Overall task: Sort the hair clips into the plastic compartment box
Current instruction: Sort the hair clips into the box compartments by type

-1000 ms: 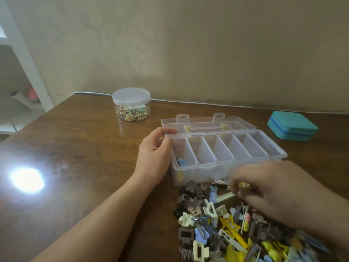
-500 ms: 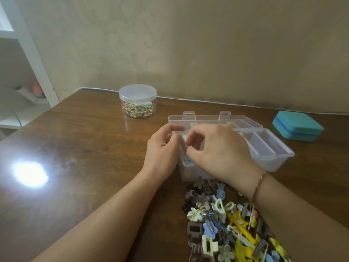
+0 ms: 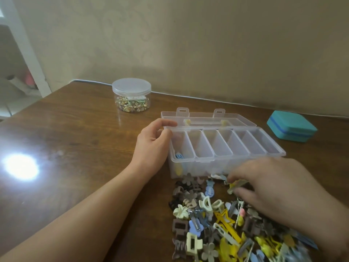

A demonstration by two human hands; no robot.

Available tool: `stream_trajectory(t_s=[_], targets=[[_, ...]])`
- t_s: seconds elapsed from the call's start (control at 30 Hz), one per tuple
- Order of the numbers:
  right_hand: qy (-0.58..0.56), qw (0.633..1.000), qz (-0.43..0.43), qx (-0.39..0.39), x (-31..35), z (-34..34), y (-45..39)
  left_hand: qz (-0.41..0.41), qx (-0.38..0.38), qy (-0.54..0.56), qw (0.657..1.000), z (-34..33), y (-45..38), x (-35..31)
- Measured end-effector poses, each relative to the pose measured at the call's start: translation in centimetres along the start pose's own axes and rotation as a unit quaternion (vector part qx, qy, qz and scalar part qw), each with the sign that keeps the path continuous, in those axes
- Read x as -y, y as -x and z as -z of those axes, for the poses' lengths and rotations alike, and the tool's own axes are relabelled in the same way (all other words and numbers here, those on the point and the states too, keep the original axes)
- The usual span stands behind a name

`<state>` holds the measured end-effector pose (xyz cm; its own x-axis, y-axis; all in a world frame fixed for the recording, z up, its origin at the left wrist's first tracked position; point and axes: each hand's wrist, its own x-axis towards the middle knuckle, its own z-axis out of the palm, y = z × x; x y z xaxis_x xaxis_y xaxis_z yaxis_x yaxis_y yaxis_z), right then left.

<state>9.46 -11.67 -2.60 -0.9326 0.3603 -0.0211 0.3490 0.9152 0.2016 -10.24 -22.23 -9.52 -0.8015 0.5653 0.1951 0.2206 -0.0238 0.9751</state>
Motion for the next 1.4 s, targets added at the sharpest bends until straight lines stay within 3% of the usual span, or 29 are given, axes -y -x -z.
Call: stream_trajectory(t_s=[0.23,0.57,0.7,0.77,0.83,1.0,1.17,1.3,1.4], targets=[[0.005,1.000,0.008,0.008,0.8,-1.0,-0.5,-0.004,0.000,0.000,1.000,0.0,0.1,-0.2],[-0.144,0.989,0.029,-0.026,-1.4,-0.1,-0.2,0.006,-0.002,0.001,1.000,0.1,0.2,-0.3],[-0.376,0.920,0.016,-0.110,-0.5,2.3,-1.6,0.016,0.012,0.007,1.000,0.2,0.2,-0.5],[-0.441,0.882,0.006,-0.165,0.5,3.1,-3.9,0.019,0.013,0.008,1.000,0.2,0.3,-0.5],[-0.465,0.869,-0.007,-0.169,1.8,3.2,-6.3,0.012,0.010,0.000,1.000,0.3,0.2,-0.5],[-0.363,0.924,0.008,-0.119,3.9,1.3,-8.9,-0.003,0.018,-0.011,1.000,0.4,0.3,-0.4],[-0.321,0.927,0.043,-0.187,1.6,3.0,-5.0,0.014,0.007,-0.009,1.000,0.3,0.2,-0.3],[-0.168,0.985,0.013,-0.034,0.6,2.2,-1.1,0.017,0.002,-0.016,1.000,0.1,0.2,-0.4],[-0.036,0.999,-0.015,-0.012,0.9,0.6,-0.5,0.012,-0.005,-0.020,1.000,0.0,0.2,-0.3]])
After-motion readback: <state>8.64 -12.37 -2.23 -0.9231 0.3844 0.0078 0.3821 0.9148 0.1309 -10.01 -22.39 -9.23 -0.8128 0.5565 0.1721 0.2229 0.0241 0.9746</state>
